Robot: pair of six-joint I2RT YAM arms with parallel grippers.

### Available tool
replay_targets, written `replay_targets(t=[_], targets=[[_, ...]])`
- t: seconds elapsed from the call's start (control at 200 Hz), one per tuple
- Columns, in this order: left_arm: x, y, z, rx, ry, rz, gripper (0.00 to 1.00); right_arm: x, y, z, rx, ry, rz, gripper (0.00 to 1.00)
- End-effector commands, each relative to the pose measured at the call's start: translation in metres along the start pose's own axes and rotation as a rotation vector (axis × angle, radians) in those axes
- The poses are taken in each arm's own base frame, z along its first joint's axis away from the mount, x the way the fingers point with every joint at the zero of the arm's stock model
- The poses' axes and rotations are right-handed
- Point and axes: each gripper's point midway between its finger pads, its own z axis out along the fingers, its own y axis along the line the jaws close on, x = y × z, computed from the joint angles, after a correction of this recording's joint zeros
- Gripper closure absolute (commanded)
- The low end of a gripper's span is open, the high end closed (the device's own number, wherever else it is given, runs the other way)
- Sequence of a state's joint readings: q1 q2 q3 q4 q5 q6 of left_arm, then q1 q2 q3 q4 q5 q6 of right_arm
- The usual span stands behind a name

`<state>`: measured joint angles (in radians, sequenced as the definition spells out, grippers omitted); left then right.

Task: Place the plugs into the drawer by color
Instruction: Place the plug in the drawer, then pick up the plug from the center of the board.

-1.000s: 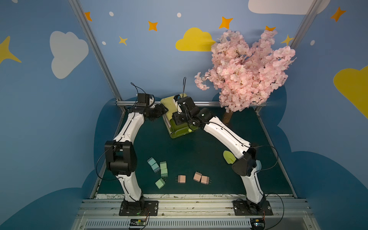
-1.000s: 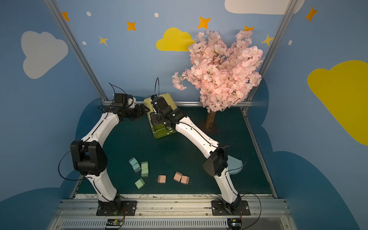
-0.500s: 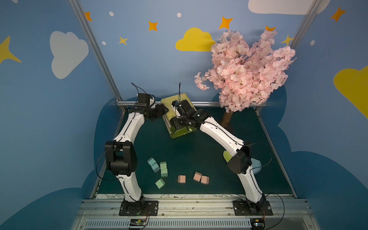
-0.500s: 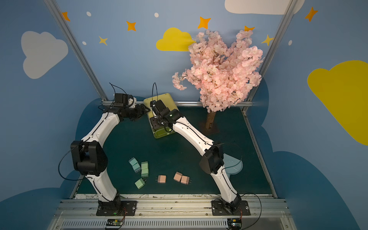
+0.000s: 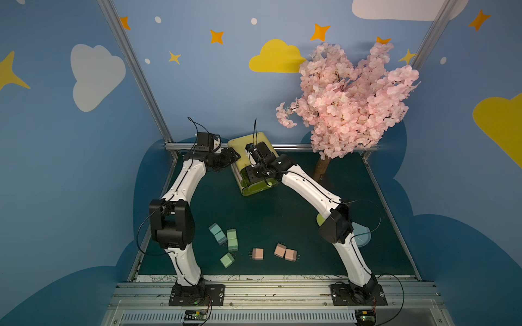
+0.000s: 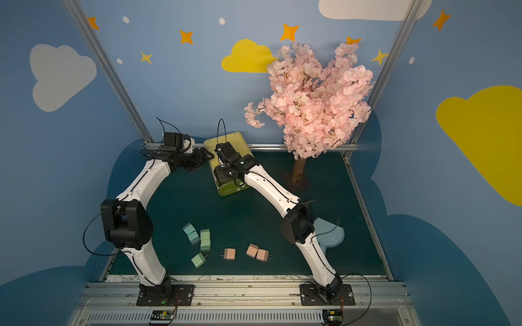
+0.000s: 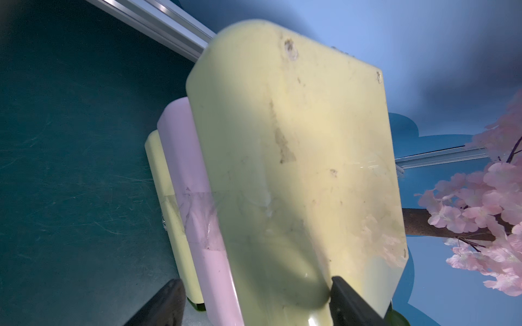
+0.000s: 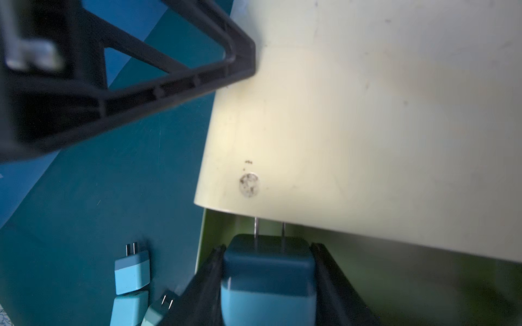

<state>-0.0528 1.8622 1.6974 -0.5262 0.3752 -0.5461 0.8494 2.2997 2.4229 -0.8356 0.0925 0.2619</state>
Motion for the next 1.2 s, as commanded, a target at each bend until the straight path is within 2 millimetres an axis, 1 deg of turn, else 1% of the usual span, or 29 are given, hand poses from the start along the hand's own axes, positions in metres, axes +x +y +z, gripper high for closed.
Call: replay_targets(t=[0.0, 0.18, 0.4, 0.491, 0.571, 0.641, 0.701, 0.791, 0.871, 0.876, 0.976, 1.011, 1.081, 1.111, 1.196], targets=[[0.004, -0.002, -0.002, -0.002, 0.009, 0.011, 0.18, -0.005, -0.002, 0.001, -0.01, -0.009, 0.02, 0.6], [0.003, 0.0, -0.003, -0.013, 0.005, 0.016, 0.18, -0.005, -0.002, 0.004, -0.019, -0.007, 0.031, 0.57], [0.002, 0.0, -0.005, -0.016, -0.001, 0.02, 0.18, -0.005, -0.001, 0.005, -0.031, -0.005, 0.036, 0.45], [0.002, 0.0, -0.005, -0.017, -0.003, 0.019, 0.18, -0.008, -0.001, 0.003, -0.035, -0.012, 0.037, 0.41], [0.0, 0.0, -0.006, -0.017, -0.006, 0.019, 0.18, -0.012, -0.001, -0.002, -0.036, -0.024, 0.031, 0.36], [0.0, 0.001, -0.007, -0.018, -0.009, 0.023, 0.18, -0.016, 0.0, -0.01, -0.037, -0.036, 0.026, 0.35], [-0.002, 0.002, -0.008, -0.02, -0.012, 0.023, 0.18, -0.021, 0.001, -0.021, -0.041, -0.05, 0.017, 0.35], [-0.003, 0.003, -0.009, -0.018, -0.015, 0.019, 0.18, -0.028, 0.007, -0.043, -0.041, -0.084, -0.017, 0.36], [-0.005, 0.003, -0.01, -0.016, -0.02, 0.015, 0.18, -0.031, 0.019, -0.06, -0.062, -0.118, -0.057, 0.36], [-0.005, 0.003, -0.01, -0.016, -0.02, 0.015, 0.18, -0.033, 0.022, -0.064, -0.066, -0.128, -0.062, 0.35], [-0.005, 0.003, -0.011, -0.016, -0.022, 0.015, 0.18, -0.029, 0.041, -0.078, -0.077, -0.172, -0.126, 0.36], [-0.004, 0.003, -0.011, -0.014, -0.02, 0.017, 0.18, -0.025, 0.047, -0.078, -0.083, -0.173, -0.144, 0.36], [-0.003, 0.005, -0.01, -0.018, -0.019, 0.014, 0.18, -0.013, 0.065, -0.079, -0.117, -0.172, -0.174, 0.36], [-0.002, 0.004, -0.009, -0.017, -0.018, 0.014, 0.18, -0.007, 0.072, -0.076, -0.134, -0.167, -0.184, 0.36], [-0.003, 0.004, -0.009, -0.016, -0.02, 0.014, 0.18, 0.015, 0.101, -0.065, -0.189, -0.14, -0.216, 0.36]])
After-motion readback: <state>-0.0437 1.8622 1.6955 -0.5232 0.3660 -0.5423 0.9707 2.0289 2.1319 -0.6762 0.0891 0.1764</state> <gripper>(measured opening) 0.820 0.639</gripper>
